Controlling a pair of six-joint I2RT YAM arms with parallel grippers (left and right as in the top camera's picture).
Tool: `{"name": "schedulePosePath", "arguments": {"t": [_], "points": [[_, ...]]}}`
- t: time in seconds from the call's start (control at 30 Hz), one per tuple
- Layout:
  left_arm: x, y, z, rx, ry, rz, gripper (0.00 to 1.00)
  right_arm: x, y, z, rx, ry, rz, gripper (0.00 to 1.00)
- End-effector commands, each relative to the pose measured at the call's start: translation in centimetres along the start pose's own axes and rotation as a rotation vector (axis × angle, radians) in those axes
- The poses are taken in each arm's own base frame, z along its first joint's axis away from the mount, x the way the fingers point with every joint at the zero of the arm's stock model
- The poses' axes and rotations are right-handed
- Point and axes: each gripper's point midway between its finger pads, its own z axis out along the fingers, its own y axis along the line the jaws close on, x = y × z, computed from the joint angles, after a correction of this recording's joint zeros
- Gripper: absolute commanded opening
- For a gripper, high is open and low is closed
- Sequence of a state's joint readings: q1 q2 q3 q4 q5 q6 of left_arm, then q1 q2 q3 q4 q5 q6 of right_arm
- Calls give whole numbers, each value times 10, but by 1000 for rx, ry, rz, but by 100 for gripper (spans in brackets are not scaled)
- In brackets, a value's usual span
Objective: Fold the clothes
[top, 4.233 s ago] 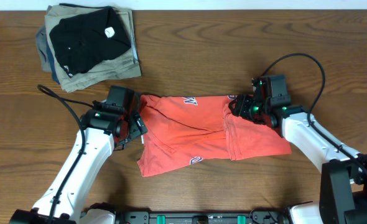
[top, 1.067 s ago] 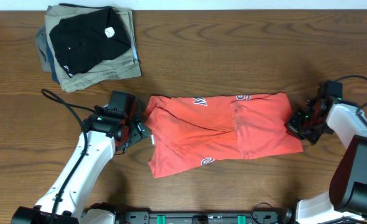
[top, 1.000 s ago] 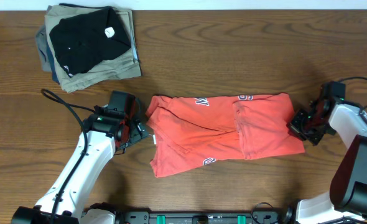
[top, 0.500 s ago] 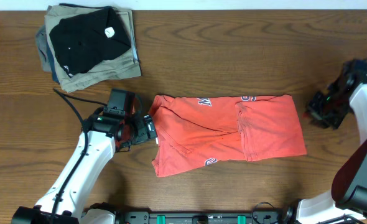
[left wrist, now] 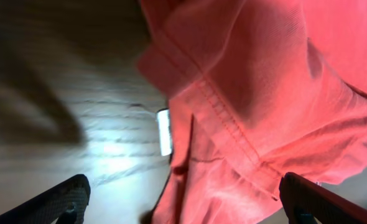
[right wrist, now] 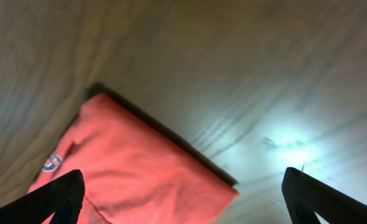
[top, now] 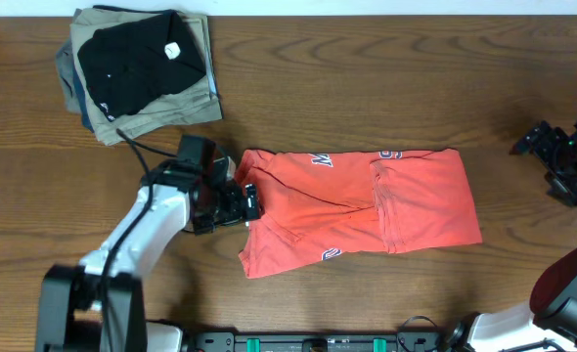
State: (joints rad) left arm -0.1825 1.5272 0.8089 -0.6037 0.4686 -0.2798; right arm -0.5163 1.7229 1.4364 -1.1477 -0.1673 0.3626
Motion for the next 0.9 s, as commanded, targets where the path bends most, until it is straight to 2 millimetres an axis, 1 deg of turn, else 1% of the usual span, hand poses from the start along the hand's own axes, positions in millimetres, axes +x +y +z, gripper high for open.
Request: {"name": "schedulePosePath", "arguments": {"t": [0.0,0.1,0.3,0.43,0.57,0.63,0.7,0.73,0.77,0.8,0.87], "points": [[8,-5,15,79,79,6,98,-6,-6,-10,13,-35,12,99],[11,-1,26,78,115,5,98,-6,-6,-10,13,-36,12,99],[20,-7,45,154,195,-6,98,-6,-6,-10,13,-35,12,99],[28,-7,58,154,244,-6,98,-6,-6,-10,13,-35,12,99],[29,-11,62,156,244,19,99,-6,-6,-10,13,-35,12,99],[26,-13,63,157,235,11,87,-6,-6,-10,13,-35,12,99],[24,-14,64,159,225,-3,73,-6,-6,-10,13,-35,12,99],[23,-14,64,159,221,-7,64,-6,-6,-10,13,-35,12,99],[21,-14,64,156,215,-13,54,-6,-6,-10,13,-35,12,99],[20,-10,65,135,209,-27,43,-6,-6,-10,13,-35,12,99],[17,-1,67,77,194,-70,24,-6,-6,-10,13,-35,12,99]]}}
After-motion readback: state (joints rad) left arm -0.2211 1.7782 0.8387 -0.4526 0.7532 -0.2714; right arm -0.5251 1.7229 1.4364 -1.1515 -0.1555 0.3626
